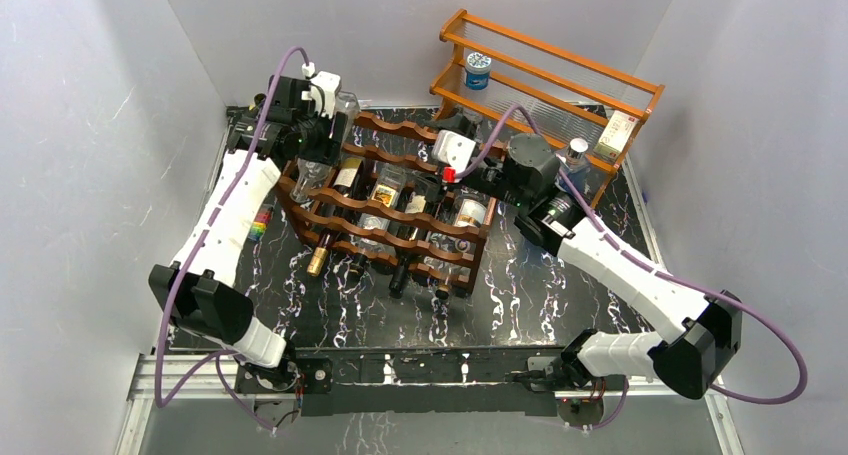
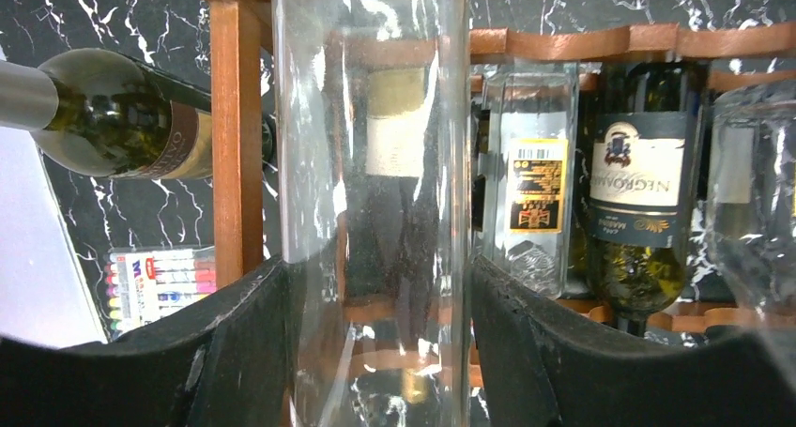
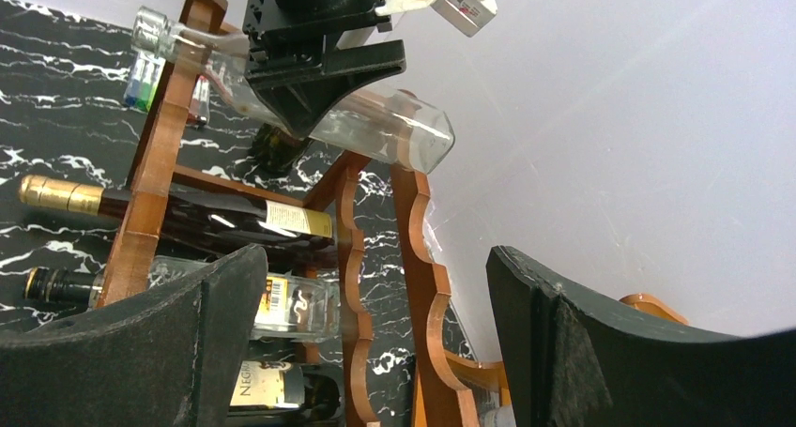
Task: Take the wine bottle off the wine rack
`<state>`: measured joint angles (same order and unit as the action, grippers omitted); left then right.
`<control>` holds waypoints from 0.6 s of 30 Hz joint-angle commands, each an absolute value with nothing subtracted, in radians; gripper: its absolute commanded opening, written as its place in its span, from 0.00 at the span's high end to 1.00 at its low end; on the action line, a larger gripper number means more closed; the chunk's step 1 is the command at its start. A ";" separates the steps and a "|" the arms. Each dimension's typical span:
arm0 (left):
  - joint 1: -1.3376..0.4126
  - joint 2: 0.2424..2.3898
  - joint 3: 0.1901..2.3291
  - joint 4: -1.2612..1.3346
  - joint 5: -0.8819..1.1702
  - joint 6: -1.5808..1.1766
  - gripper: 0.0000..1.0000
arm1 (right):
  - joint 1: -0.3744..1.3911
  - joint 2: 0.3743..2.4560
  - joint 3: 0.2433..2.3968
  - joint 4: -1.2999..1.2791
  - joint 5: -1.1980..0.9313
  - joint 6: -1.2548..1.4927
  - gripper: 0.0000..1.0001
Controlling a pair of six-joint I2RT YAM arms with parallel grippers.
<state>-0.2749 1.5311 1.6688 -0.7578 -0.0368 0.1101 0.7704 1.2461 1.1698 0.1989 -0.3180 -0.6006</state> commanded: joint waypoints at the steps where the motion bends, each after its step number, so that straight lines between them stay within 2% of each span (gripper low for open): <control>1: -0.279 1.509 1.776 -0.767 -0.033 0.062 0.69 | 0.771 1.191 1.146 0.269 -0.343 -0.579 0.02; 6: -0.279 1.501 1.853 -0.794 -0.001 -0.011 1.00 | 0.770 1.182 1.151 0.247 -0.334 -0.609 0.02; 15: -0.279 1.498 1.968 -0.870 0.112 -0.263 1.00 | 0.772 1.216 1.153 0.290 -0.365 -0.690 0.02; 18: -0.279 1.498 1.989 -0.890 0.232 -0.380 1.00 | 0.774 1.245 1.171 0.301 -0.392 -0.747 0.02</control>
<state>-0.2771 1.5337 1.9141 -0.8803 0.0708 -0.1944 0.7704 1.2167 1.1362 0.2203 -0.3534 -0.6685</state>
